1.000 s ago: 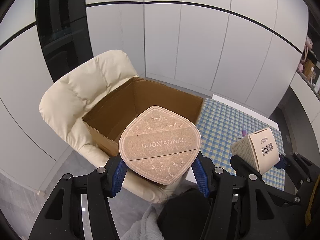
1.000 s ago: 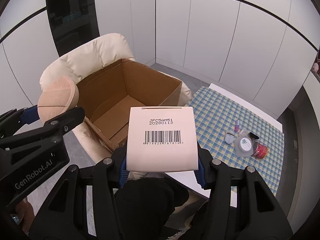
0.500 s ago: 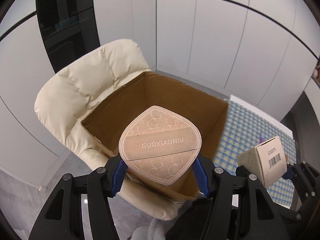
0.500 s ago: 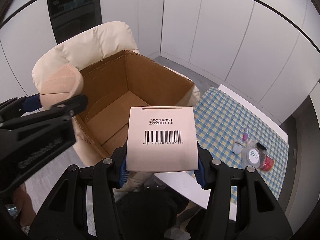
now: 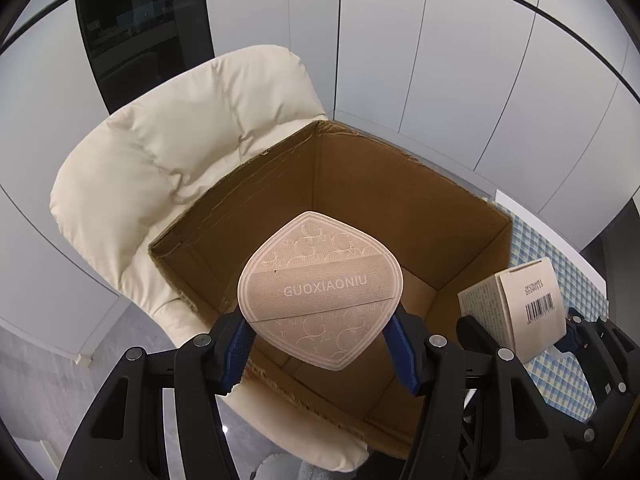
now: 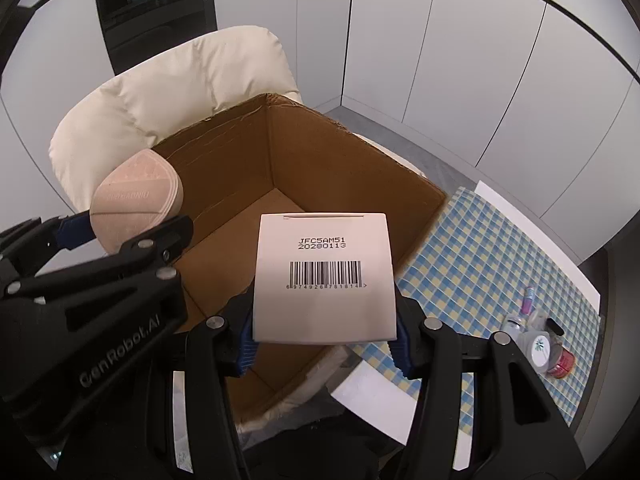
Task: Organize objects
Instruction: 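Open the left tool over the box while the right tool releases the white box inside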
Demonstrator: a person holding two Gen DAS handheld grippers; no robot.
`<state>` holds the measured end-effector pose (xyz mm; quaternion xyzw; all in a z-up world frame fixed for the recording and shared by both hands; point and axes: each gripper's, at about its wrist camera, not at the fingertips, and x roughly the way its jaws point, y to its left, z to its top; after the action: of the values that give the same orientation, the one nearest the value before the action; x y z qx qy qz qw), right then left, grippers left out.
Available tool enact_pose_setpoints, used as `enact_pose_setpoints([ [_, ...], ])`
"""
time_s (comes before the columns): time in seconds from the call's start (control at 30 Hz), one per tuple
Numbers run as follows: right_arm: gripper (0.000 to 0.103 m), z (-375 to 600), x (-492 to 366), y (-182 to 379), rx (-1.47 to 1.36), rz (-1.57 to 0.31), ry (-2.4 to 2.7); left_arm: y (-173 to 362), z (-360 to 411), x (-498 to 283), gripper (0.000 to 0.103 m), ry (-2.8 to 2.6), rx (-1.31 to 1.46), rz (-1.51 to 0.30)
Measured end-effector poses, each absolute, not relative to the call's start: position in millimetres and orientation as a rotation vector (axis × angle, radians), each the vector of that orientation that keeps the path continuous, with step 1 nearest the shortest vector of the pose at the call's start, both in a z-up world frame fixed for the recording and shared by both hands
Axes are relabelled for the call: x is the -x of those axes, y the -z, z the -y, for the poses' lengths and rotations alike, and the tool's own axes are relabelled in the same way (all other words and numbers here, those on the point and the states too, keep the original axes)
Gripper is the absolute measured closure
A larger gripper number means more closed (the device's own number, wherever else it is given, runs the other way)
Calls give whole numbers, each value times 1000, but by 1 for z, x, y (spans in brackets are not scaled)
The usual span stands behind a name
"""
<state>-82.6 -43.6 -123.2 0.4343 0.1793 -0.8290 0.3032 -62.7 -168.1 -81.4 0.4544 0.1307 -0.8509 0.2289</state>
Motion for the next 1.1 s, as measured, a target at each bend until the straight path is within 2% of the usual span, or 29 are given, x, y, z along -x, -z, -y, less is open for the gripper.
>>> enact_pose_setpoints([
  [0.63, 49, 72, 116, 149, -1194, -495, 2166, 103, 185, 92, 43, 2311, -1296, -394],
  [0.7, 49, 71, 114, 148, -1177, -485, 2156, 103, 186, 91, 37, 2313, -1287, -404],
  [0.77, 34, 74, 112, 147, -1157, -510, 2151, 103, 189, 92, 19, 2302, -1290, -424],
  [0.8, 17, 76, 109, 147, -1142, -535, 2151, 103, 190, 92, 7, 2293, -1291, -431],
  [0.83, 12, 78, 105, 145, -1108, -564, 2152, 102, 191, 91, 5, 2288, -1281, -434],
  [0.97, 10, 83, 91, 139, -1018, -650, 2177, 95, 195, 84, 4, 2284, -1228, -426],
  [1.1, 10, 83, 88, 137, -1010, -648, 2183, 96, 200, 82, 4, 2290, -1226, -465],
])
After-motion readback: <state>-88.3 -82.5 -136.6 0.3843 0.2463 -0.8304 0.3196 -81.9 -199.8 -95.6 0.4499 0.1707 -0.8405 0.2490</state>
